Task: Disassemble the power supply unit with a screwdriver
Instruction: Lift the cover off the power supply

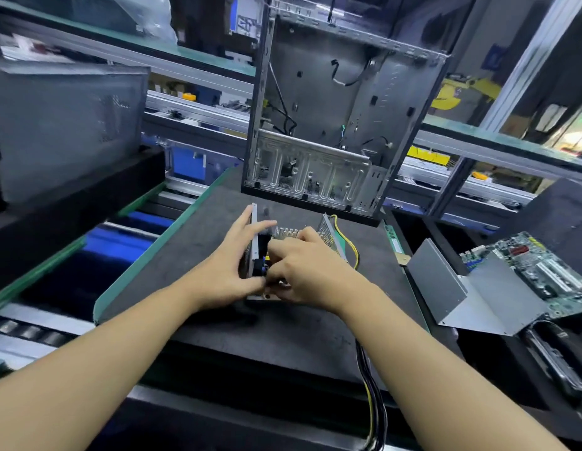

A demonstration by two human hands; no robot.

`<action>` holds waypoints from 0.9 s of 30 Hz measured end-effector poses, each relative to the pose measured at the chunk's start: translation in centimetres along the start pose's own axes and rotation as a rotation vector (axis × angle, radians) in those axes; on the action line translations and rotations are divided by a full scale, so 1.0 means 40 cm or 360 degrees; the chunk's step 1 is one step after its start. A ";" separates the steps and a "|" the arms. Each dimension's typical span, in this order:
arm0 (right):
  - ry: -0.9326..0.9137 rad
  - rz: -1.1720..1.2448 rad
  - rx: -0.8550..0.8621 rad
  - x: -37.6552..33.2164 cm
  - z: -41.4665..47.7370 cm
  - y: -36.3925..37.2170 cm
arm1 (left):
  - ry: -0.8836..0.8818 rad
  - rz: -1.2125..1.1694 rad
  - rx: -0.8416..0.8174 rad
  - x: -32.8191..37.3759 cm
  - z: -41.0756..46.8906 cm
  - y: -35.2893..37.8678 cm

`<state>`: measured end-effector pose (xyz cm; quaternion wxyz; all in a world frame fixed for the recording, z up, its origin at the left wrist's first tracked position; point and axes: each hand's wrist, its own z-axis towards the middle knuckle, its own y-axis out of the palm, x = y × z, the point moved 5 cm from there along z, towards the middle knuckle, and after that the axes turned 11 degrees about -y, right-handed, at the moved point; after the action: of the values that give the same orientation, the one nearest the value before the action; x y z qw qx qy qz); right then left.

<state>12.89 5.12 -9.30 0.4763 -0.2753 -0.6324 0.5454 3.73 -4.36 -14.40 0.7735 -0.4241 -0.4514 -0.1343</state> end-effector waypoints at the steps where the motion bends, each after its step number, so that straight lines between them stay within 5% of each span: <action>1: -0.0001 -0.0015 -0.0007 -0.001 0.001 0.001 | 0.0001 0.0003 -0.0008 0.001 -0.001 -0.002; 23: -0.0111 -0.0050 0.0078 -0.008 0.009 0.033 | -0.0013 0.0117 -0.0023 -0.015 0.005 0.016; 27: -0.0061 0.0157 0.0285 -0.011 0.007 0.004 | -0.0005 0.0142 -0.0024 -0.010 0.002 0.017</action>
<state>12.79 4.66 -9.59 0.4595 -0.2520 -0.5757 0.6276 3.88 -3.97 -15.07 0.7749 -0.4498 -0.4320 -0.1024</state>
